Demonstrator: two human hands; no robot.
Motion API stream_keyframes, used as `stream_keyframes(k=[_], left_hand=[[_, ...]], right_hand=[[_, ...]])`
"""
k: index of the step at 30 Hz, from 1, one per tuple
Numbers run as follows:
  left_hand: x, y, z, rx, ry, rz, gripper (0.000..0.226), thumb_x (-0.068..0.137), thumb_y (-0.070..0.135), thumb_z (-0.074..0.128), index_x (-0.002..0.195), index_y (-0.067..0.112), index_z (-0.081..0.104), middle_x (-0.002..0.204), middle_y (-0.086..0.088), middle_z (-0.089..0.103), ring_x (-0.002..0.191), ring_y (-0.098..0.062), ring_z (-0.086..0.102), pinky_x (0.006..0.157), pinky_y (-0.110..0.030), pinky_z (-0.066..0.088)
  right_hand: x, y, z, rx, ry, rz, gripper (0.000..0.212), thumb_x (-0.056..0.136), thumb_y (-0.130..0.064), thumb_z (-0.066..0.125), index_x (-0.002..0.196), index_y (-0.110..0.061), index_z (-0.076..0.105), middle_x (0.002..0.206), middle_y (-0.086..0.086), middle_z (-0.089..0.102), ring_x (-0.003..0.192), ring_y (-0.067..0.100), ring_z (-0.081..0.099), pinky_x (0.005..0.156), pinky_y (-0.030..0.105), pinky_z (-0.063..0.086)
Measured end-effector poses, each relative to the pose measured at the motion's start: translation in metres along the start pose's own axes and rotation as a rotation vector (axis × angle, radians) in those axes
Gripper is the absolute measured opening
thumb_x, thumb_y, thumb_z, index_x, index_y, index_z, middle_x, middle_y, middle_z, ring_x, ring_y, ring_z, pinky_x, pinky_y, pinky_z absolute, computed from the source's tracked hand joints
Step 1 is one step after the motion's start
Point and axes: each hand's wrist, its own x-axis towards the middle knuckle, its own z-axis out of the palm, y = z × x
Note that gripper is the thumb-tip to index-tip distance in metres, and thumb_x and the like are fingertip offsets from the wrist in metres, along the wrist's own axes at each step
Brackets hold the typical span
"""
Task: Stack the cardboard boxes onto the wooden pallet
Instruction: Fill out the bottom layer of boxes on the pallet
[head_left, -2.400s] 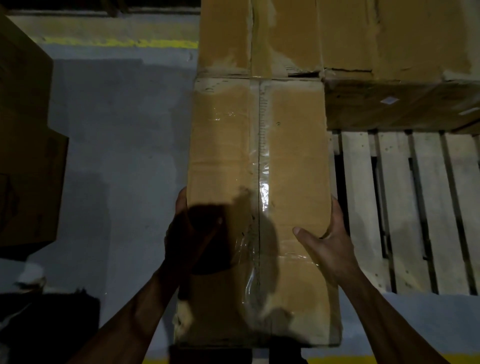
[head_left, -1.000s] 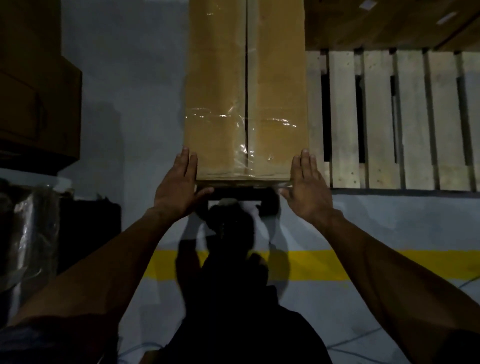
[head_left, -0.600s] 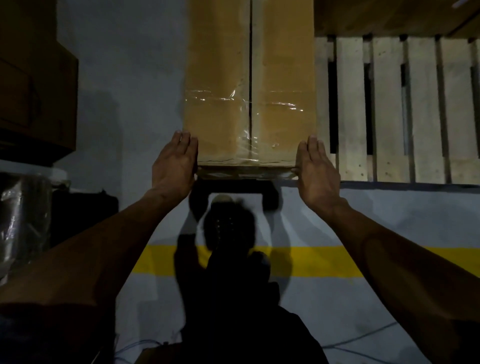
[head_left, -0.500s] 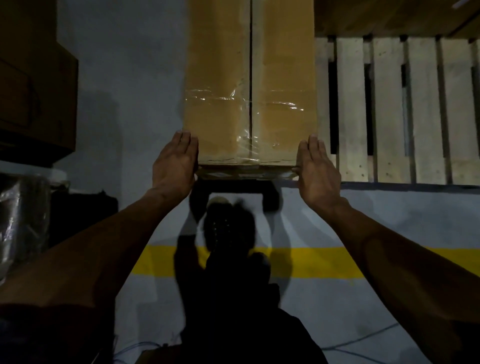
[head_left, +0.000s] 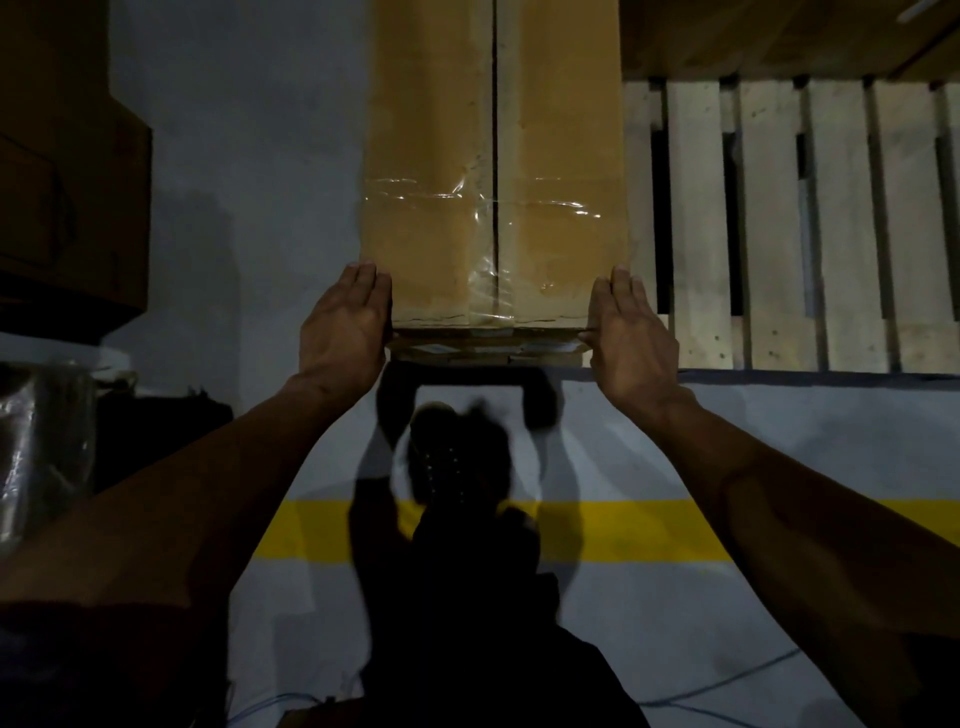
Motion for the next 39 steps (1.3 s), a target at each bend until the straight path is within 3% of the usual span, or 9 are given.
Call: stream_keyframes(k=[10, 15, 19, 23, 29, 39], left_hand=[[0.001, 0.006, -0.004, 0.035, -0.041, -0.043, 0.068, 0.083, 0.013, 0.067, 0.142, -0.006, 0.040, 0.146, -0.030, 0.041, 0.135, -0.047, 0.039, 0.108, -0.051, 0.037], [-0.015, 0.030, -0.042, 0.069, -0.161, -0.041, 0.048, 0.086, 0.023, 0.060, 0.129, 0.007, 0.050, 0.131, -0.015, 0.053, 0.123, -0.037, 0.045, 0.094, -0.043, 0.042], [-0.049, 0.067, -0.089, 0.070, -0.229, -0.101, 0.040, 0.094, 0.033, 0.050, 0.128, 0.011, 0.051, 0.129, -0.011, 0.057, 0.122, -0.032, 0.048, 0.098, -0.041, 0.040], [-0.080, 0.105, -0.146, 0.019, -0.267, -0.120, 0.034, 0.094, 0.033, 0.050, 0.121, 0.012, 0.056, 0.122, -0.012, 0.062, 0.116, -0.031, 0.053, 0.099, -0.037, 0.037], [-0.108, 0.149, -0.206, -0.038, -0.170, -0.089, 0.039, 0.096, 0.041, 0.049, 0.124, 0.016, 0.058, 0.121, -0.013, 0.064, 0.115, -0.031, 0.056, 0.098, -0.038, 0.040], [-0.113, 0.215, -0.293, -0.131, -0.072, 0.149, 0.049, 0.099, 0.036, 0.048, 0.141, 0.009, 0.048, 0.137, -0.014, 0.056, 0.125, -0.030, 0.050, 0.104, -0.038, 0.038]], right_hand=[[-0.001, 0.000, -0.011, -0.015, -0.088, -0.008, 0.083, 0.095, -0.013, 0.064, 0.159, -0.007, 0.012, 0.168, 0.016, 0.003, 0.154, 0.033, 0.010, 0.118, 0.042, 0.028], [-0.032, 0.001, -0.043, 0.094, -0.167, 0.006, 0.052, 0.096, -0.019, 0.059, 0.145, -0.008, 0.041, 0.152, 0.014, 0.038, 0.140, 0.036, 0.033, 0.105, 0.046, 0.042], [-0.093, 0.002, -0.083, 0.198, -0.227, 0.114, 0.052, 0.103, -0.028, 0.048, 0.150, -0.007, 0.039, 0.153, 0.017, 0.040, 0.141, 0.036, 0.035, 0.111, 0.043, 0.037], [-0.159, 0.011, -0.131, 0.385, -0.191, 0.248, 0.057, 0.103, -0.038, 0.051, 0.152, -0.011, 0.039, 0.155, 0.012, 0.042, 0.141, 0.033, 0.039, 0.110, 0.043, 0.039], [-0.222, 0.035, -0.187, 0.564, -0.062, 0.380, 0.061, 0.101, -0.046, 0.054, 0.152, -0.015, 0.041, 0.154, 0.011, 0.045, 0.138, 0.036, 0.043, 0.109, 0.047, 0.041], [-0.254, 0.049, -0.270, 0.718, 0.118, 0.497, 0.060, 0.100, -0.047, 0.053, 0.151, -0.016, 0.042, 0.150, 0.012, 0.048, 0.135, 0.034, 0.047, 0.104, 0.043, 0.044]])
